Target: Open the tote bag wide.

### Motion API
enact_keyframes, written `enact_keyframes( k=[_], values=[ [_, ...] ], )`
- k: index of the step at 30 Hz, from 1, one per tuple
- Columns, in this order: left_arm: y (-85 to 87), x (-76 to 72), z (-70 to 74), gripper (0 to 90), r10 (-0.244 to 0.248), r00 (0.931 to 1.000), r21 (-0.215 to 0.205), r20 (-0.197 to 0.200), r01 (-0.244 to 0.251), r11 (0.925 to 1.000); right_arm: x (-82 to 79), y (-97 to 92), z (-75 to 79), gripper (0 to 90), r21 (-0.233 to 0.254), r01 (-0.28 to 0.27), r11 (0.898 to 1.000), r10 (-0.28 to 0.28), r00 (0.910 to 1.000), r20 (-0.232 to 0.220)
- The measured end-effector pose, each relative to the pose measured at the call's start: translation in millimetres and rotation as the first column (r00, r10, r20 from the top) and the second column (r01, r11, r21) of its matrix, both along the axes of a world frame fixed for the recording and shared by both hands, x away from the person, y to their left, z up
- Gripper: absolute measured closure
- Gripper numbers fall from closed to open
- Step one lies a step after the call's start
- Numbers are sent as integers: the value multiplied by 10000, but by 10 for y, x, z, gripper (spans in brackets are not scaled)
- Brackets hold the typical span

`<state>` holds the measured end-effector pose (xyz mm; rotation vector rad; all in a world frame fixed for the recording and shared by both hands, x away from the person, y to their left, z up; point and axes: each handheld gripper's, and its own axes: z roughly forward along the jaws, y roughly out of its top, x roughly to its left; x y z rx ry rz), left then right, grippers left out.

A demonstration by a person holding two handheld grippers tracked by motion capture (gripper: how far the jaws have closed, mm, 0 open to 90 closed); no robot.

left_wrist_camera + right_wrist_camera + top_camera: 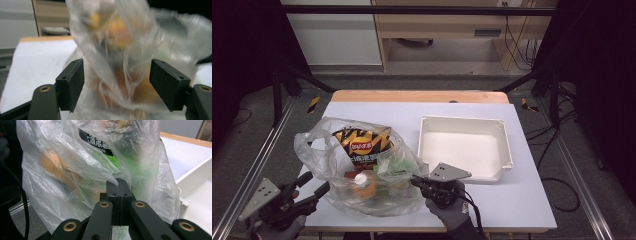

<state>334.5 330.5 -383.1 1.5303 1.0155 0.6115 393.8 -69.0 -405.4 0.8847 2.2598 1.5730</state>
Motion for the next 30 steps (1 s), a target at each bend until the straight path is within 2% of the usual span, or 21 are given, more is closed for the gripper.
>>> enact_keyframes(
  k=[4, 7, 9, 10, 11, 12, 14, 15, 16, 20, 22, 23, 24, 25, 26, 28, 30],
  values=[
    [-24, 40, 278, 268, -227, 9991, -284, 367, 237, 9993, 1, 20, -11, 900, -182, -89, 9998, 88, 9999, -89],
    [-89, 90, 365, 296, -238, 9990, -165, 376, 244, 9996, -5, 22, -11, 900, -226, -111, 9997, 108, 9999, -110],
    [-126, 167, 384, 381, -140, 9998, 142, 111, 139, 9998, -15, 12, -6, 900, -193, -165, 9997, 163, 9998, -117],
    [-133, 223, 353, 553, 40, 9996, 433, -271, -28, 9991, -27, -9, 2, 900, -154, -187, 9997, 186, 9998, -99],
    [-133, 223, 353, 650, 40, 9996, 433, -271, -28, 9991, -27, -9, 2, 900, -154, -187, 9997, 186, 9998, -99],
    [-131, 235, 313, 650, 29, 9988, 573, -480, -2, 9984, -35, -21, 4, 900, -140, -179, 9997, 178, 9998, -79],
    [-122, 215, 233, 812, -82, 9972, 712, -744, 135, 9974, -66, -80, 7, 900, -78, -159, 9998, 158, 9998, -107],
    [-111, 182, 148, 869, -121, 9948, 931, -1010, 216, 9954, -87, -127, 0, 900, -18, -171, 9999, 171, 9997, -168],
    [-111, 182, 148, 884, -121, 9948, 931, -1010, 216, 9954, -87, -127, 0, 900, -18, -171, 9999, 171, 9997, -168],
    [-76, 122, -86, 895, -192, 9857, 1068, -1674, 375, 9936, -150, -226, -49, 900, 44, -181, 9998, 182, 9990, -412],
    [-64, 139, -303, 895, -193, 9720, 1127, -2341, 468, 9925, -184, -293, -108, 900, 13, -89, 10000, 89, 9981, -604],
    [-64, 139, -303, 896, -193, 9720, 1127, -2341, 468, 9925, -184, -293, -108, 900, 13, -89, 10000, 89, 9981, -604],
    [-70, 153, -378, 895, -196, 9658, 1144, -2584, 508, 9921, -183, -348, -177, 900, 35, 36, 10000, -32, 9962, -875],
    [-88, 186, -505, 895, -229, 9544, 1202, -2976, 613, 9909, -179, -370, -212, 900, 20, 99, 9999, -96, 9950, -991],
    [-88, 186, -505, 895, -229, 9544, 1202, -2976, 613, 9909, -179, -370, -212, 900, 20, 99, 9999, -96, 9950, -991],
    [-122, 217, -592, 894, -208, 9486, 1383, -3157, 677, 9881, -154, -402, -315, 900, -123, 269, 9996, -283, 9909, -1317],
    [-170, 239, -663, 893, -163, 9438, 1597, -3300, 728, 9845, -128, -405, -371, 900, -296, 369, 9989, -409, 9886, -1449]
  ],
)
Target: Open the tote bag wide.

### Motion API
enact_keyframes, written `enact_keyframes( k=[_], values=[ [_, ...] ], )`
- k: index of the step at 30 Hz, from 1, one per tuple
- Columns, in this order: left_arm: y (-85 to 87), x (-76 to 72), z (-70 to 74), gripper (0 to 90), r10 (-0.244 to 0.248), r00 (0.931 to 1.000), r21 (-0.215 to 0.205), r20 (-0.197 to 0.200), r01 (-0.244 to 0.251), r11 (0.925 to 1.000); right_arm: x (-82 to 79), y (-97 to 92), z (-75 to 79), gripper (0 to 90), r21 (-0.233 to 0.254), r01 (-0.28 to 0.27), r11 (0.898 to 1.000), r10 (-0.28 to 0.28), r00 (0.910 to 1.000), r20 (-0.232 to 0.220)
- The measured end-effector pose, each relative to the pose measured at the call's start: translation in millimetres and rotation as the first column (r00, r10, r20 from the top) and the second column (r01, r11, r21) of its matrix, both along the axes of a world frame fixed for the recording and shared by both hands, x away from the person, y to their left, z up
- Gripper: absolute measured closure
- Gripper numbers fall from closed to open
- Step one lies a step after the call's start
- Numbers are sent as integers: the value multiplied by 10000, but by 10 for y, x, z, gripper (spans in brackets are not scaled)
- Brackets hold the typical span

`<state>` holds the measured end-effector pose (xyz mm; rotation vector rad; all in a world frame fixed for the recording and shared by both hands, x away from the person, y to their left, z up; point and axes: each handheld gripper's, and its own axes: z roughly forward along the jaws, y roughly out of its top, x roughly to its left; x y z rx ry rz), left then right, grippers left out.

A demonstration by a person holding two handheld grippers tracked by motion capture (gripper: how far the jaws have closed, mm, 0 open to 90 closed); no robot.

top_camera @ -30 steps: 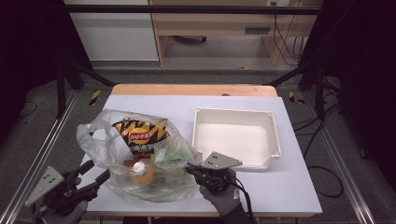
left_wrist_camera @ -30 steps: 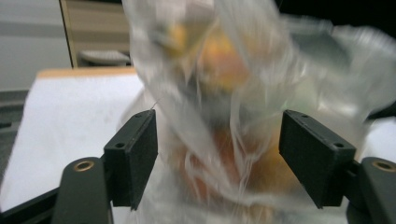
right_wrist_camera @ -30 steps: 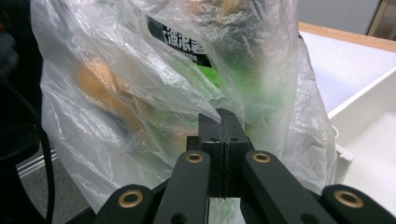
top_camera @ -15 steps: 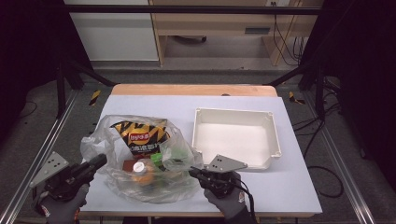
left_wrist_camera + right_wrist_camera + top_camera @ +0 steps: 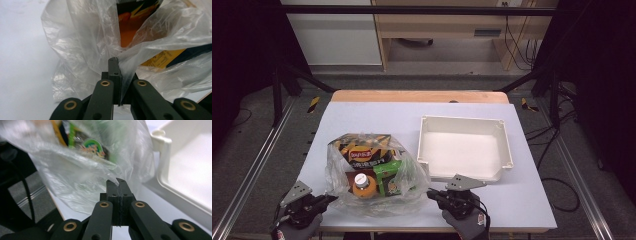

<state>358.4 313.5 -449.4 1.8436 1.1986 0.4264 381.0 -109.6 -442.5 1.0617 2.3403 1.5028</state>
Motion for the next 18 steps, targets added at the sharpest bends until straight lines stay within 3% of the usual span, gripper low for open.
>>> enact_keyframes(
  k=[4, 8, 16, 18],
  values=[
    [-40, 9, -46, 894, -36, 10000, 436, 45, 34, 9990, 39, -3, -82, 900, -188, 207, 9996, -211, 9995, -223],
    [-53, 43, -114, 893, -55, 10000, 591, -55, 58, 9982, 74, 19, -194, 900, -476, 403, 9981, -427, 9978, -501],
    [-94, 94, -168, 892, -54, 9999, 927, 130, 41, 9957, 145, 182, -369, 900, -1266, 652, 9898, -702, 9969, -359],
    [-87, 101, -174, 890, -98, 9997, 933, 206, 78, 9956, 147, 217, -381, 855, -1424, 624, 9878, -651, 9978, -146]
  ],
)
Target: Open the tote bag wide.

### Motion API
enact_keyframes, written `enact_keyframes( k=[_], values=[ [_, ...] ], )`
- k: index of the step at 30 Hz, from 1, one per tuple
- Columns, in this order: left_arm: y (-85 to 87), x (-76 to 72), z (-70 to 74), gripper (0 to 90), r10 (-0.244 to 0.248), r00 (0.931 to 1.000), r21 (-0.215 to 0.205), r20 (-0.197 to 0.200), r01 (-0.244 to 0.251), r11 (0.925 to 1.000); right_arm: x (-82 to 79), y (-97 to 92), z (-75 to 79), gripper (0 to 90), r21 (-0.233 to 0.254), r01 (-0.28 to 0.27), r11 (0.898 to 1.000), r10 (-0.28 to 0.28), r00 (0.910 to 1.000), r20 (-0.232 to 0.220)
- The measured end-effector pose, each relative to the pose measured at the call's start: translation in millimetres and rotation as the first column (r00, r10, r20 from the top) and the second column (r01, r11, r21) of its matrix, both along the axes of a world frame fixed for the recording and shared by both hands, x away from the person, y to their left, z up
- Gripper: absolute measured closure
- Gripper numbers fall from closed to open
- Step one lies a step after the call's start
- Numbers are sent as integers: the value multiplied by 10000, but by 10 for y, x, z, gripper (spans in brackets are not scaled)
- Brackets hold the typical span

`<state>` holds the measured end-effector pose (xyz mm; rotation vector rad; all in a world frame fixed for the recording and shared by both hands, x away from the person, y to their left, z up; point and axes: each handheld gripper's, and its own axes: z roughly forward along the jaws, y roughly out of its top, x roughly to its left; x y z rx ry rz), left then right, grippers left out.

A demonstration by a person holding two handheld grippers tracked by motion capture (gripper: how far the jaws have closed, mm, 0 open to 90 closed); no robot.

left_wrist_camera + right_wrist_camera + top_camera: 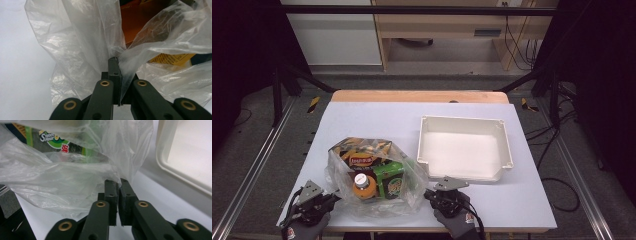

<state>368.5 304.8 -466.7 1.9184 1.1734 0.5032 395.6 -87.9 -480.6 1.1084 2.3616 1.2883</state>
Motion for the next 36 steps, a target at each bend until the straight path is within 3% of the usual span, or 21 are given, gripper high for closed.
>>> enact_keyframes(
  k=[2, 3, 5, 6, 10, 12, 13, 14, 15, 16, 18, 20, 21, 22, 24, 26, 29, 32, 33, 34, 36],
  values=[
    [5, -6, -1, 889, 24, 10000, -44, 31, -24, 10000, -3, -10, 8, 823, 8, -35, 10000, 35, 10000, 93],
    [13, -12, -2, 888, -1, 10000, -107, 79, 2, 9999, -24, -67, 48, 690, 189, -164, 9997, 159, 9995, 273],
    [14, -15, 0, 886, -19, 9999, -98, 124, 20, 9999, -43, -104, 72, 640, 298, -228, 9993, 215, 9988, 436],
    [10, -19, 1, 885, -48, 9999, -104, 152, 50, 9999, -98, -193, 132, 540, 547, -400, 9977, 355, 9960, 820],
    [10, -22, 3, 882, -66, 9998, -110, 205, 69, 9999, -184, -332, 251, 461, 1096, -450, 9930, 301, 9905, 1341],
    [9, -24, 5, 878, -80, 9996, -106, 255, 83, 9999, -249, -441, 446, 413, 1566, -373, 9870, 79, 9828, 1846],
    [7, -26, 6, 878, -73, 9996, -102, 277, 76, 9999, -249, -441, 446, 413, 1566, -373, 9870, 79, 9828, 1846],
    [5, -28, 7, 876, -68, 9996, -121, 288, 72, 9999, -248, -453, 593, 398, 1792, -364, 9831, -33, 9763, 2162],
    [5, -28, 7, 875, -68, 9996, -121, 288, 72, 9999, -248, -453, 593, 398, 1792, -364, 9831, -33, 9763, 2162],
    [4, -30, 7, 874, -52, 9995, -119, 310, 56, 9999, -218, -429, 744, 393, 1956, -461, 9796, -42, 9684, 2495],
    [6, -31, 8, 874, -38, 9995, -128, 318, 42, 9999, -204, -409, 801, 391, 2023, -511, 9780, -36, 9653, 2612],
    [8, -31, 7, 871, -39, 9995, -121, 323, 43, 9999, -143, -290, 1033, 376, 2359, -776, 9687, 23, 9528, 3037],
    [7, -30, 6, 871, -44, 9995, -123, 314, 47, 9999, -143, -290, 1033, 376, 2359, -776, 9687, 23, 9528, 3037],
    [7, -29, 6, 866, -47, 9995, -109, 318, 50, 9999, -108, -195, 1157, 372, 2476, -954, 9641, 95, 9450, 3270],
    [6, -30, 6, 854, -64, 9994, -97, 338, 67, 9999, -49, -90, 1253, 372, 2369, -996, 9664, 101, 9359, 3522],
    [7, -32, 9, 844, -58, 9992, -107, 383, 62, 9999, -4, -34, 1284, 373, 2329, -1023, 9671, 121, 9330, 3596],
    [19, -36, 17, 816, -53, 9987, -159, 512, 62, 9999, 145, 142, 1297, 379, 2085, -1033, 9726, 239, 9356, 3522],
    [32, -44, 31, 785, -22, 9982, -275, 602, 39, 9996, 276, 279, 1217, 402, 1562, -869, 9839, 334, 9480, 3166],
    [34, -50, 38, 758, 10, 9978, -323, 656, 11, 9995, 312, 311, 1184, 459, 1324, -777, 9881, 328, 9494, 3123],
    [39, -60, 51, 721, 16, 9973, -384, 736, 12, 9993, 343, 328, 1153, 584, 1139, -684, 9911, 322, 9554, 2934],
    [51, -86, 101, 650, 129, 9946, -538, 1032, -73, 9985, 367, 333, 1136, 717, 1078, -628, 9922, 317, 9625, 2693]
  ],
)
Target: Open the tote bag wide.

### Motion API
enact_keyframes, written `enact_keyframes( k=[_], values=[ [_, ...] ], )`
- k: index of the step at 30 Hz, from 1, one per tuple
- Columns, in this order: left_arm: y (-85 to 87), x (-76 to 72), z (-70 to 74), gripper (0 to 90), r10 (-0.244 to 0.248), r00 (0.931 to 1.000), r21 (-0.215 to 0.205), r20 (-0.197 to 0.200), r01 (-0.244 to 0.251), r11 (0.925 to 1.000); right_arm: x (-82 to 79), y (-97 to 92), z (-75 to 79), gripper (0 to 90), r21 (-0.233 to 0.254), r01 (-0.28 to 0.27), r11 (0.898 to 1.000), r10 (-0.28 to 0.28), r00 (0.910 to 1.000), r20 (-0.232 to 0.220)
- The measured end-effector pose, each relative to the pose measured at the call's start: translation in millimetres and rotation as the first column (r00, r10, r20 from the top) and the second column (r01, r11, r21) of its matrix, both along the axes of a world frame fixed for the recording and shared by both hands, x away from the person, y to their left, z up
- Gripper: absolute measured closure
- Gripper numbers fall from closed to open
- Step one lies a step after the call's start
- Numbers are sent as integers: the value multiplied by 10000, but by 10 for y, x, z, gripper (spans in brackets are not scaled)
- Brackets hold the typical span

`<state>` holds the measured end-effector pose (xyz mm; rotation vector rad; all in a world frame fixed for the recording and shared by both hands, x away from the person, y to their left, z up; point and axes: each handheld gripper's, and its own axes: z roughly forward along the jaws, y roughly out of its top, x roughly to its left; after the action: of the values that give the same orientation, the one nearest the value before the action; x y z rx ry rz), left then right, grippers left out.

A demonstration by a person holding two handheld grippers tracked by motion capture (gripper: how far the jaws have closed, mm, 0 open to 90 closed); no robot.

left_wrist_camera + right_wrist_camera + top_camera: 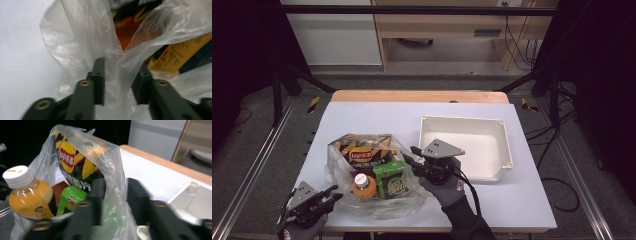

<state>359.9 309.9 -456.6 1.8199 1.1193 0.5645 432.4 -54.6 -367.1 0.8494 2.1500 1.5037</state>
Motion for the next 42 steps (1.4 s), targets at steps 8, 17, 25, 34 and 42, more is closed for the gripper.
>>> enact_keyframes(
  k=[8, 17, 25, 34, 42],
  values=[
    [-21, -95, 232, 337, 146, 9959, -273, 892, -122, 9996, 24, -34, 8, 900, 75, 24, 10000, -22, 9996, -286],
    [-93, -208, 634, 178, 46, 9835, -449, 1809, 36, 9990, 11, -17, 24, 900, 256, 32, 9997, -25, 9997, -260],
    [-106, -116, 1101, 169, 385, 9682, -830, 2472, -184, 9964, 4, -19, 45, 900, 239, 46, 9997, -40, 9997, -249],
    [-53, 377, 1101, 479, 822, 9878, -198, 1320, -803, 9966, -7, -39, 74, 900, 359, 54, 9993, -52, 10000, -71],
    [19, 483, 1054, 889, 1233, 9838, 452, 1303, -1301, 9905, 4, -45, 78, 900, 445, 117, 9989, -123, 9998, 127]
  ],
)
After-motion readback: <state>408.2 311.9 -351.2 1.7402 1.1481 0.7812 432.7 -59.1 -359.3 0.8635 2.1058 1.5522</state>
